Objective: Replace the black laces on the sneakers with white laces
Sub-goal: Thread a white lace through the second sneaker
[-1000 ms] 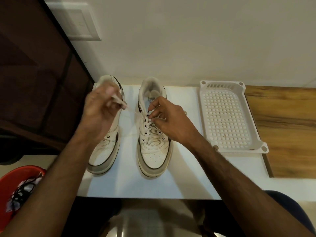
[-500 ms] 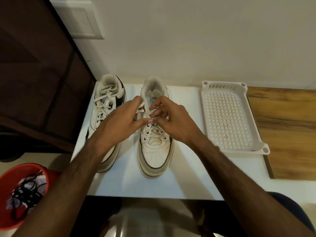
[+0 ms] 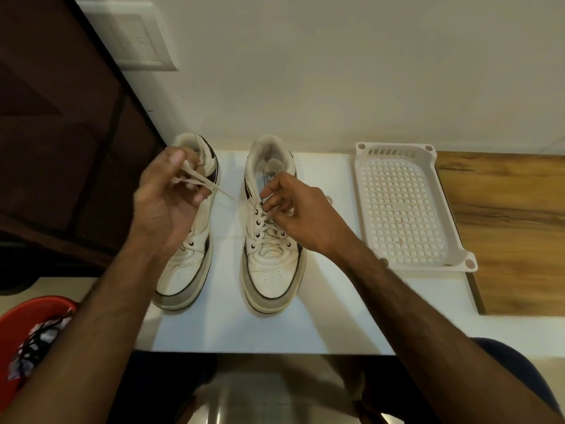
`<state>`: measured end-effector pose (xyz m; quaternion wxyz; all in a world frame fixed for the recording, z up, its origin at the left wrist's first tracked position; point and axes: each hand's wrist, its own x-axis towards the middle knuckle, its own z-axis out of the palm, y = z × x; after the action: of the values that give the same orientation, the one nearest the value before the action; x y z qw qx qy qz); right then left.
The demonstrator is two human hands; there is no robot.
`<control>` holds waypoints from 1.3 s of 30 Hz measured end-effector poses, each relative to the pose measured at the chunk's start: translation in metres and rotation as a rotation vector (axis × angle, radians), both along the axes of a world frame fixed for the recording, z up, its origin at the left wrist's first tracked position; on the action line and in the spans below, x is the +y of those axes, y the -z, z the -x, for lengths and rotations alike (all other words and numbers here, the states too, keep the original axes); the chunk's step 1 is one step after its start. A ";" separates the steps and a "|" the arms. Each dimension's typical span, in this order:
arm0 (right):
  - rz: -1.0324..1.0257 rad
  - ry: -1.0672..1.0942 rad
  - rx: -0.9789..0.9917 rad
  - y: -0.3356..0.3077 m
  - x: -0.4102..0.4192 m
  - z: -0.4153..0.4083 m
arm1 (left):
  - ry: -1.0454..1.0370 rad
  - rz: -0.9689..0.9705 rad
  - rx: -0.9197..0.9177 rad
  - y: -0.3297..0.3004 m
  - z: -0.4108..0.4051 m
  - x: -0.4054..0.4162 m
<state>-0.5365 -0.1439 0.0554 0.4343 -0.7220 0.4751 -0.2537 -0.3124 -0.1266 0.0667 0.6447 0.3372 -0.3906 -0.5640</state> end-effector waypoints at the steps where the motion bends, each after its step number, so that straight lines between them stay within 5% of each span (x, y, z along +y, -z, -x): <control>1: 0.000 -0.007 0.002 0.000 0.000 0.000 | -0.038 -0.017 -0.106 0.001 0.000 0.000; 7: 0.056 -0.058 0.035 0.000 0.003 0.001 | 0.058 -0.162 -1.235 0.014 0.010 0.003; 9: 0.116 -0.063 0.050 -0.002 0.005 0.000 | 0.054 -0.170 -1.475 0.013 0.022 0.006; 16: 0.274 -0.061 0.057 0.003 0.006 -0.001 | 0.139 -0.152 -1.380 0.020 0.026 0.002; 27: 0.396 -0.059 0.298 0.011 0.003 -0.005 | 0.225 -0.045 -0.876 0.017 0.011 -0.002; 33: 0.145 -0.015 -0.041 -0.003 -0.004 0.010 | -0.202 0.186 -0.908 -0.008 0.000 0.006; 39: 0.061 0.136 -0.198 -0.011 -0.014 0.022 | 0.049 0.398 -0.955 -0.029 0.002 0.020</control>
<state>-0.5590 -0.1583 0.0662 0.4389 -0.6724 0.4699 -0.3667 -0.3148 -0.1065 0.0953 0.4328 0.4186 -0.7489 -0.2767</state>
